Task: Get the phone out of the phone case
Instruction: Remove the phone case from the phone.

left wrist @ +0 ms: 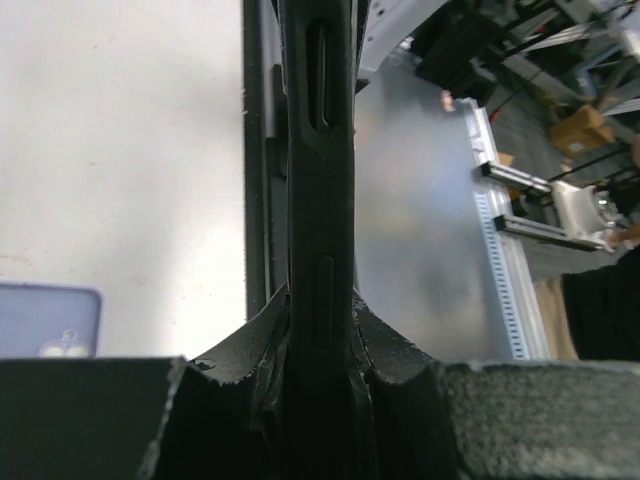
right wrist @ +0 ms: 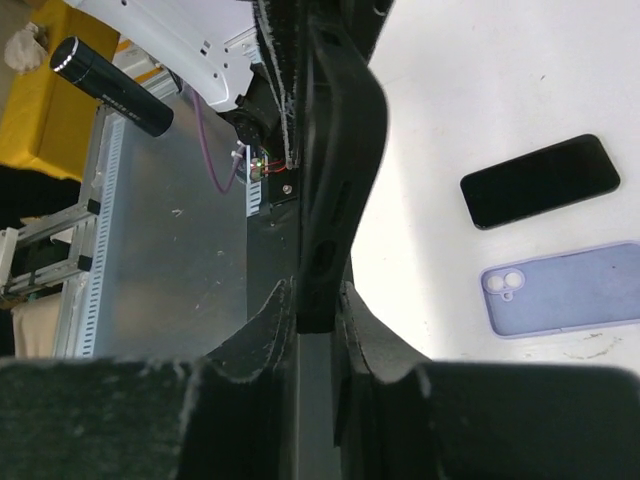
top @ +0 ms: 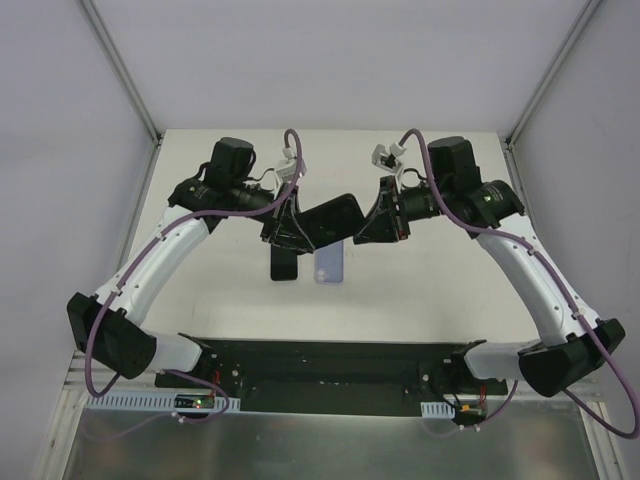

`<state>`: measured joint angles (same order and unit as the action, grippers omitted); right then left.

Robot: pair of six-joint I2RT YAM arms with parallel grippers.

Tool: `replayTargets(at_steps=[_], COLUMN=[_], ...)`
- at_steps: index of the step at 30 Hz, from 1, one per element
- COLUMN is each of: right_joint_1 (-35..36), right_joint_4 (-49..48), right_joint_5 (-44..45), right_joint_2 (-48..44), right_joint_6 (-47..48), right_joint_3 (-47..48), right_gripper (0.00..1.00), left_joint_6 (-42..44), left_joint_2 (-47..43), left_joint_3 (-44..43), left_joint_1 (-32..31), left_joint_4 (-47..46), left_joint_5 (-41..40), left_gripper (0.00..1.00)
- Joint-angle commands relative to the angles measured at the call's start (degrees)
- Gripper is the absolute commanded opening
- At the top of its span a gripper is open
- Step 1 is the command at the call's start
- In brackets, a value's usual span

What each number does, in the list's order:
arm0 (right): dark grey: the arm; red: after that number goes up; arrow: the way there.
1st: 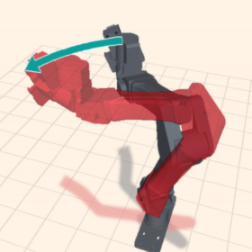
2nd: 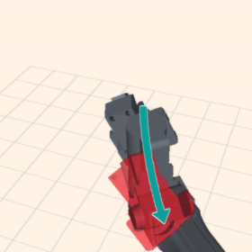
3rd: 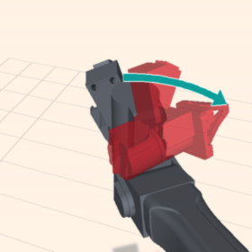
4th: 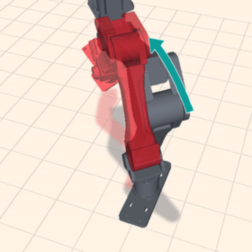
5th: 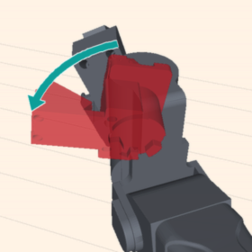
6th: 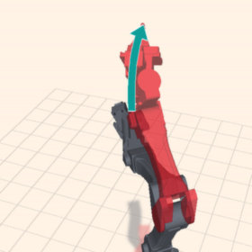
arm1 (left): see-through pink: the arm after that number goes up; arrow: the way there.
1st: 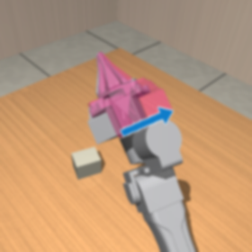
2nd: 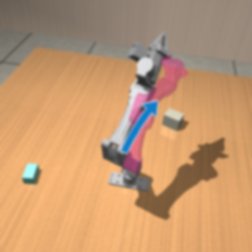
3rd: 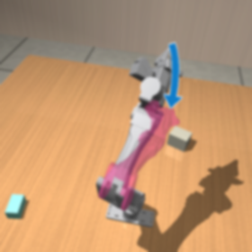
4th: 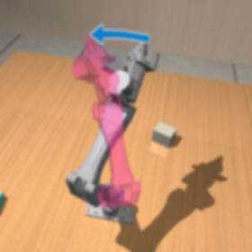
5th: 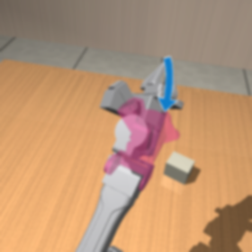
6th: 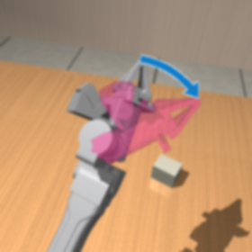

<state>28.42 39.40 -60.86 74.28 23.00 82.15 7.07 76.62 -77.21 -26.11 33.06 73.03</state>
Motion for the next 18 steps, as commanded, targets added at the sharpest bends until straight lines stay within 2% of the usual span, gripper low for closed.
replayTargets(at_steps=[1,10,18], right_joint_1=[4.7,9.1,13.2], right_joint_4=[7.4,19.4,25.4], right_joint_5=[-5.8,-7.5,-8.3], right_joint_2=[0.1,1.6,5.7], right_joint_6=[9.1,18.5,21.8], right_joint_3=[9.2,18.6,26.6], right_gripper=[0.00,0.00,0.00], left_joint_6=[-6.9,-10.3,-11.2], left_joint_2=[4.0,9.3,10.7], left_joint_3=[-2.3,-4.9,-5.0], left_joint_1=[-0.3,-1.0,-4.2], left_joint_4=[-10.3,-12.1,-12.5], left_joint_5=[5.0,7.6,9.8], left_gripper=[0.00,0.00,0.00])
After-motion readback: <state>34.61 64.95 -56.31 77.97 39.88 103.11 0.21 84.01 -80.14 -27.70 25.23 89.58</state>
